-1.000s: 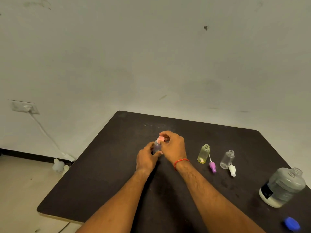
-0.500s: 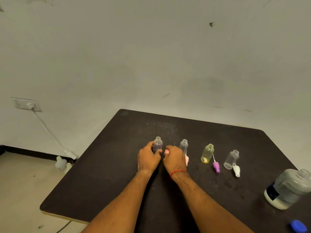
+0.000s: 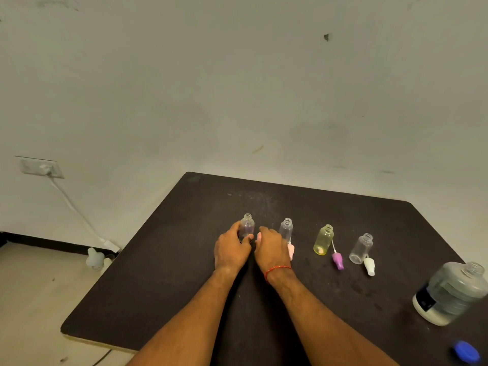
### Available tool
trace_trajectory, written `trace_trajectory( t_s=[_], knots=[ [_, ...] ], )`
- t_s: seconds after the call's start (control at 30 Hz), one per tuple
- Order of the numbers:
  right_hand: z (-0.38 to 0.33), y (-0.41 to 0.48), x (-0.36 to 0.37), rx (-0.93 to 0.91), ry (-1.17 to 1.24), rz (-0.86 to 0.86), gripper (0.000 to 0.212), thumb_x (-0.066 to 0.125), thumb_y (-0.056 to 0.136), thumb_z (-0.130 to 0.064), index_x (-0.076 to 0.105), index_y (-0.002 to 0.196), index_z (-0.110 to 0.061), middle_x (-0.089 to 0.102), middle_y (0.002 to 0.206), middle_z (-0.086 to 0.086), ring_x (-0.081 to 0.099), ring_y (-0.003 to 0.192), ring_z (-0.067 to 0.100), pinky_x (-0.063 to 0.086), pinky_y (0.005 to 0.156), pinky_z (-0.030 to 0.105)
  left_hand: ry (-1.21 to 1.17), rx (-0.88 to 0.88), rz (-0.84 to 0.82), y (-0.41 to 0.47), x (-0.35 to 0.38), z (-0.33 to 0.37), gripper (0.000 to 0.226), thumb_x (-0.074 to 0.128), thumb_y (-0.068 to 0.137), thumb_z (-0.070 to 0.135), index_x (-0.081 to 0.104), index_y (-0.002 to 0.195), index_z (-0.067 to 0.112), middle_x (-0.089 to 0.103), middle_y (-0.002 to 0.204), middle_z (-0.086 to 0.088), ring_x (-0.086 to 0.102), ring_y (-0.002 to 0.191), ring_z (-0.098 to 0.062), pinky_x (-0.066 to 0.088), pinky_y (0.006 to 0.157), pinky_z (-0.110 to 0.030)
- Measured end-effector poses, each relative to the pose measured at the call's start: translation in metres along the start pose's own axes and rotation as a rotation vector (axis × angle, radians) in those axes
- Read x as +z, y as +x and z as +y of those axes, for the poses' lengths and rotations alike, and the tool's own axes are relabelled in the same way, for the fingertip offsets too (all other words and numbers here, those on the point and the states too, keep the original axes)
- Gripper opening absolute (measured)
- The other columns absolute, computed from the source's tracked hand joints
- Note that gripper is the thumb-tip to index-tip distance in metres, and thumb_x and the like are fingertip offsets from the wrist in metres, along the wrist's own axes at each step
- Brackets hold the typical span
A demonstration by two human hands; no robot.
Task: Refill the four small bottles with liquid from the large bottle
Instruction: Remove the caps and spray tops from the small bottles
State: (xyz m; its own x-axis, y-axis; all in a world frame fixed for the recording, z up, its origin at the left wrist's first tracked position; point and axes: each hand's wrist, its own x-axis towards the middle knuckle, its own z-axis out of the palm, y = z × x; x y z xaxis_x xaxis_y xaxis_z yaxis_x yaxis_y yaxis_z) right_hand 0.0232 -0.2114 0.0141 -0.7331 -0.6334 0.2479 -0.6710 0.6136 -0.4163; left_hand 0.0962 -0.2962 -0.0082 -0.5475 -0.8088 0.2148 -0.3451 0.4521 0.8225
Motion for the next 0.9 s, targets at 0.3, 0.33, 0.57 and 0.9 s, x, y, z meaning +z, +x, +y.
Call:
trace_trajectory(
  t_s=[0.3,0.33,0.57,0.9],
  knots=[
    [0.006,-0.022,-0.004,-0.063,0.066,0.112,0.018,0.057,0.091,-0.021,0.056,0.109,-0.016,0.062,0.106,0.001,0.062,0.094,0.022,0.046,0.076,0.034,0.044,0.001,-0.018,0.0,0.0,0.0,0.046,0.07,0.093,0.033,0.059,0.137,0.026,0.072,0.123,0.0,0.068,0.11,-0.018,0.05,0.091,-0.029],
    [0.007,-0.025,-0.005,-0.074,0.082,0.124,0.019,0.056,0.092,-0.021,0.057,0.11,-0.015,0.062,0.107,0.001,0.061,0.095,0.022,0.043,0.075,0.032,0.042,0.002,-0.019,0.0,0.0,0.0,0.047,0.071,0.092,0.034,0.059,0.137,0.026,0.072,0.123,0.0,0.068,0.109,-0.018,0.052,0.091,-0.03],
    [0.019,-0.031,-0.03,-0.127,0.199,0.231,0.029,0.059,0.093,-0.025,0.06,0.119,-0.012,0.064,0.113,0.006,0.062,0.101,0.023,0.05,0.088,0.035,-0.037,-0.012,0.016,-0.004,-0.001,0.003,0.056,0.075,0.088,0.034,0.056,0.139,0.02,0.068,0.129,0.0,0.065,0.119,-0.018,0.053,0.098,-0.034],
    [0.043,-0.037,-0.048,-0.146,0.313,0.219,0.037,0.071,0.085,-0.028,0.061,0.12,-0.018,0.066,0.109,0.001,0.06,0.101,0.015,0.052,0.089,0.031,-0.111,0.015,0.32,-0.025,-0.017,0.02,0.025,0.07,0.093,0.025,0.065,0.117,0.021,0.073,0.112,0.004,0.068,0.091,-0.007,0.055,0.079,-0.027]
  ],
)
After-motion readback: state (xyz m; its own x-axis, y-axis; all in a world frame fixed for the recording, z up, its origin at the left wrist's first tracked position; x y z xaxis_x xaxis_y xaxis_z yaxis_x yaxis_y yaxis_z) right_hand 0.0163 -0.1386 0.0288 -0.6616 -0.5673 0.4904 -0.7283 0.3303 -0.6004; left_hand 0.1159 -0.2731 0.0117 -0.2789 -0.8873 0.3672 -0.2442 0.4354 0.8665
